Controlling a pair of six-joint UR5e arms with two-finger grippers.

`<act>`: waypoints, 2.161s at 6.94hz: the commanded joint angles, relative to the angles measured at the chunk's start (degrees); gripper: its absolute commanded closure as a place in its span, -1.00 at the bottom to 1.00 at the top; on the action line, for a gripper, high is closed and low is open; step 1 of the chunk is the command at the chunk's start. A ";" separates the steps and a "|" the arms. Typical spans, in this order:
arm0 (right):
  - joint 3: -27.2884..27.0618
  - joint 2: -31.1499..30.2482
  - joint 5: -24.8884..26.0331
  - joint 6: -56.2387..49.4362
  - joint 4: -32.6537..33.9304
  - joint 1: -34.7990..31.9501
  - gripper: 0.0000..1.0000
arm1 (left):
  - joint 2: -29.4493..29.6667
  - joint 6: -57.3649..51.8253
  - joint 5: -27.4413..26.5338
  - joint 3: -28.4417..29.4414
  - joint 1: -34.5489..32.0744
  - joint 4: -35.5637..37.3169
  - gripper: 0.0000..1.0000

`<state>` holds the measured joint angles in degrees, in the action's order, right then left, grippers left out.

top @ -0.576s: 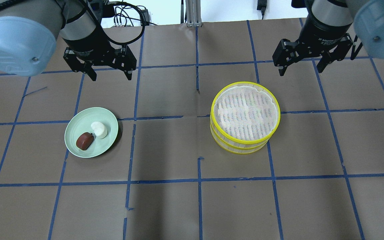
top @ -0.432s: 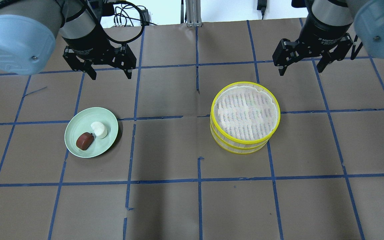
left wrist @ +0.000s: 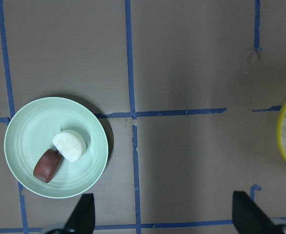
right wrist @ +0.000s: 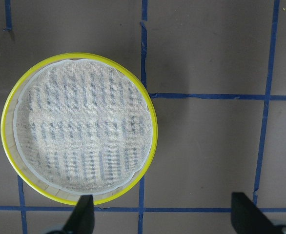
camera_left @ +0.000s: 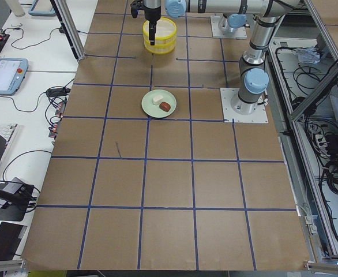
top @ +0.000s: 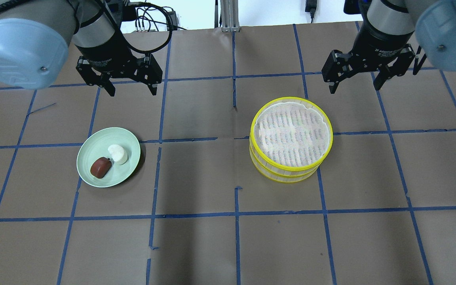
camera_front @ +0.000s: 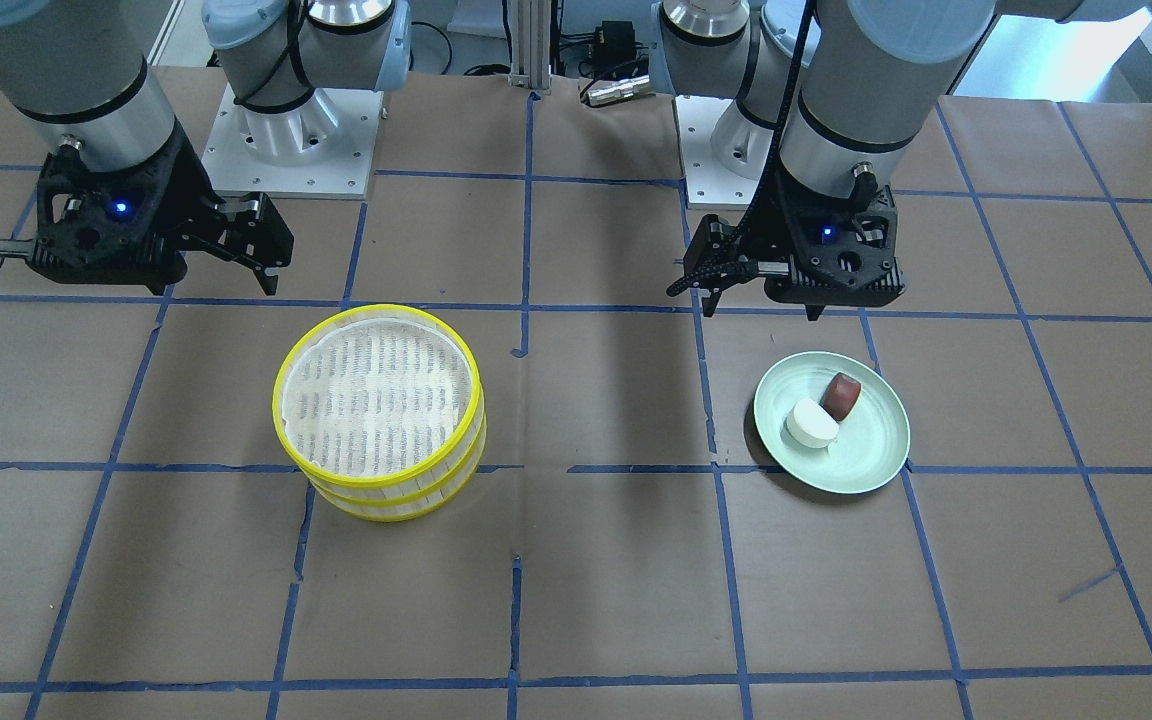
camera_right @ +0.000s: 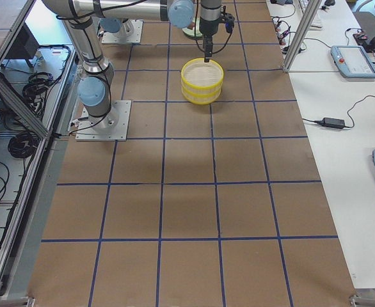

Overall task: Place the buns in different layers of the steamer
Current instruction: 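Move the left gripper toward the plate and the right toward the steamer, then grasp the top steamer tier rim with the right gripper while the left hovers, then lift the top tier with the right gripper while the left descends to the bun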

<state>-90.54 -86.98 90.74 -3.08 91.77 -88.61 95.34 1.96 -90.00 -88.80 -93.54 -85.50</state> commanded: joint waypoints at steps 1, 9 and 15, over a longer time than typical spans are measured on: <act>-2.35 3.55 0.40 -0.78 3.39 0.01 -1.00 | 1.15 -0.99 -0.61 -2.24 1.59 0.16 -1.00; -10.80 12.97 0.31 -1.05 18.36 -0.08 -0.44 | 7.75 -6.18 -0.61 -11.30 9.25 12.73 -0.97; -10.71 13.06 -0.21 -0.43 17.84 -0.25 0.87 | 7.75 -6.18 -0.61 -11.13 9.25 12.81 -0.97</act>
<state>-101.25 -73.75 90.74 -3.88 109.82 -88.77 103.10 -4.22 -90.62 -99.96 -84.29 -72.69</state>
